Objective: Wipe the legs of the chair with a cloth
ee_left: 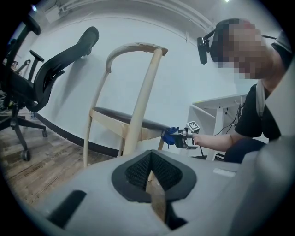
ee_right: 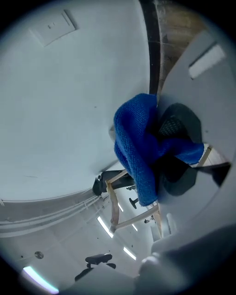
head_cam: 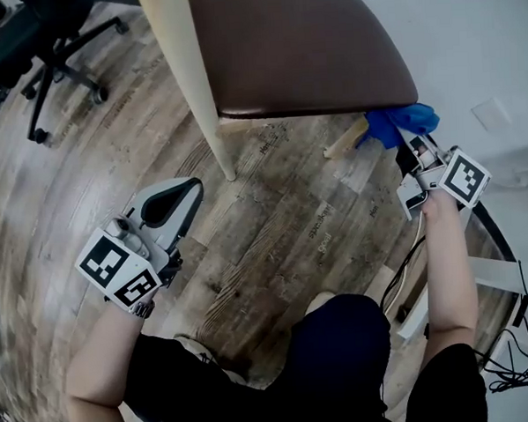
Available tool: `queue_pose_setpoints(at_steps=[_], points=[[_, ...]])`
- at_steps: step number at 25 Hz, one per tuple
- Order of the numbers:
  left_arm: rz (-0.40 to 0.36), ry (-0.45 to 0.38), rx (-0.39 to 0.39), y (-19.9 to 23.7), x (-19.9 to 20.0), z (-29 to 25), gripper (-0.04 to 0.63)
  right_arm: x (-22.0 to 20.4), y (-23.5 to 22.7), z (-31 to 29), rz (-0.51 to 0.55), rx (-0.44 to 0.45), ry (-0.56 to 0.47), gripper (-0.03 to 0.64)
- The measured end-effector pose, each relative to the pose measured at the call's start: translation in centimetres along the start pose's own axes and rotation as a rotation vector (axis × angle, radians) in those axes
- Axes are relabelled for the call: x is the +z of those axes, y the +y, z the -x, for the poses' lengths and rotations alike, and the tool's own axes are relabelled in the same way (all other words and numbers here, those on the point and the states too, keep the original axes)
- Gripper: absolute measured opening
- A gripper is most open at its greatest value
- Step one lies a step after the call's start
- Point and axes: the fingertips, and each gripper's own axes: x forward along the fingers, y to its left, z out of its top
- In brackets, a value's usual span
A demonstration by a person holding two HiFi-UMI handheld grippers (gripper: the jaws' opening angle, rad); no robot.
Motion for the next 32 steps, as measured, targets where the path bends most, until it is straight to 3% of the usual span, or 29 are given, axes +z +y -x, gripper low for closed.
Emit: queue_pose_setpoints(at_steps=[9, 13, 24, 32], points=[[0.018, 0.028, 0.020, 1.0, -1.1, -0.2, -0.002, -5.7, -4.3, -1.4, -0.096, 0.001, 0.005, 0.067], [0.026, 0.048, 0.036, 1.6, -1.7, 0.2, -0.002, -11.0, -9.4, -2.0, -0.105, -0.108, 0.072, 0.067], [0.049, 0.098, 0.095, 3.1, -3.0, 1.9, -0.002, -22.9, -17.7, -5.2, -0.162, -0.240, 0.257, 0.067], [0.044, 0.111, 0.108, 3.4, -3.1, 2.3, -0.002, -27.7, -21.7, -6.4, -0.187, -0.389, 0.398, 0.067]])
